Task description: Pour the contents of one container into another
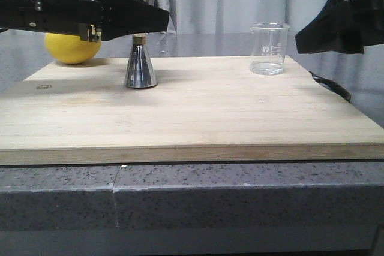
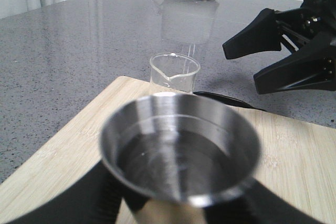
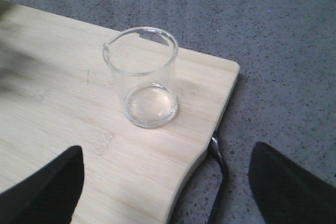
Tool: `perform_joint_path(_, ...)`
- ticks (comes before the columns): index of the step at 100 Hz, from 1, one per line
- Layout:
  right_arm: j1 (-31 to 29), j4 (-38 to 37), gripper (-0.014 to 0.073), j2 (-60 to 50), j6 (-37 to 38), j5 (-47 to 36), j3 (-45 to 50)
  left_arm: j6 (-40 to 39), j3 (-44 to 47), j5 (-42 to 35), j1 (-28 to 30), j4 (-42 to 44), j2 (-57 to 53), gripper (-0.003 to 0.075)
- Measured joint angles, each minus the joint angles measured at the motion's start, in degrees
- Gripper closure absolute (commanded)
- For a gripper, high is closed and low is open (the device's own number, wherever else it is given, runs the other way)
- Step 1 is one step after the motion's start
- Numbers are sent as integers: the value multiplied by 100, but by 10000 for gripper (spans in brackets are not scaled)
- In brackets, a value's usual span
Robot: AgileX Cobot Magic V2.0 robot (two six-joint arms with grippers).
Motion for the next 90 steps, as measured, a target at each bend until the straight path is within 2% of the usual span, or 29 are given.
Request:
perform_joint_path(12,0,0,16,0,0,14,-12,8,0,0,0,23,0,165)
perform_joint_path(22,0,0,16,0,0,180,-150,-5,0,0,0,60,0,115)
perform_joint_path(36,0,0,16,0,181,565,-365,-175,0,-20,0,289,-100,110)
perform_joint_path(59,0,0,16,0,752,642,-551,-883,0,-415,0,1046,-568,110)
perform_joint_path(90,0,0,16,-305,857,693,-551,-1939,0,-1084,0,2235,-1438,110)
